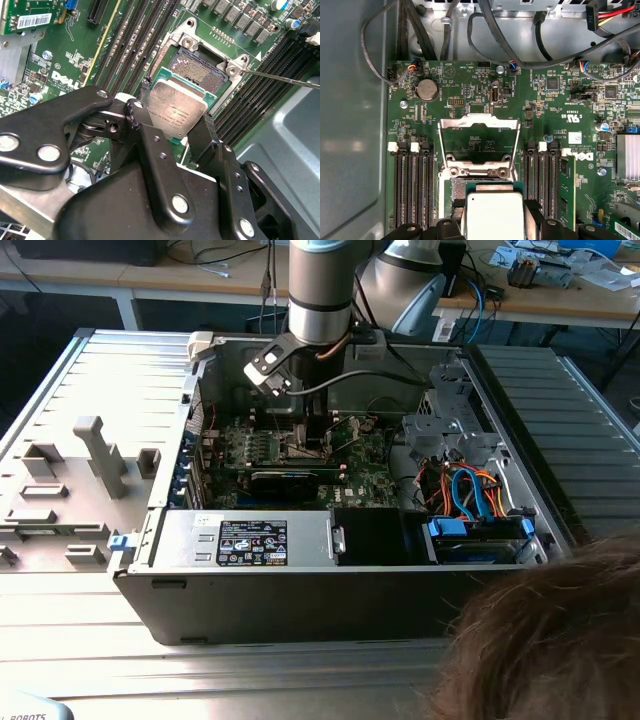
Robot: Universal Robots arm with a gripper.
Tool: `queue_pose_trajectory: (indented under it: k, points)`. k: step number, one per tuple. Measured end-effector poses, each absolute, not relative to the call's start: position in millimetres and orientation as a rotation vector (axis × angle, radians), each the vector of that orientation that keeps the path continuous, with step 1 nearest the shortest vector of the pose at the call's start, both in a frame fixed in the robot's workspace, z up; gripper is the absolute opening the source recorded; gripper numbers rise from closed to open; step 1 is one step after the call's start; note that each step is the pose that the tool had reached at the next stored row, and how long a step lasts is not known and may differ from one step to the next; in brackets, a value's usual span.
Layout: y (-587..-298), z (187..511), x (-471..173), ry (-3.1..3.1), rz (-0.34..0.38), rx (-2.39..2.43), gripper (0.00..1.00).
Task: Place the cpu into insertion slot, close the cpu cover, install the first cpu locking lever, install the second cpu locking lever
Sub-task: 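Place the cpu into insertion slot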
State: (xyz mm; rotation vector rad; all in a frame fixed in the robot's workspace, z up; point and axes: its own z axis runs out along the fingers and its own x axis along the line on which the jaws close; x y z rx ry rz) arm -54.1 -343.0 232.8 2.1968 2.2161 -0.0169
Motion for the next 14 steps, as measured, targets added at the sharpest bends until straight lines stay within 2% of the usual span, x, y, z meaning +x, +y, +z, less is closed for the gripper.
queue_pose_trajectory:
  k: [14]
  points:
    - [-339.4, 230.3, -55.2, 2.216, -0.017, 2.197, 0.55]
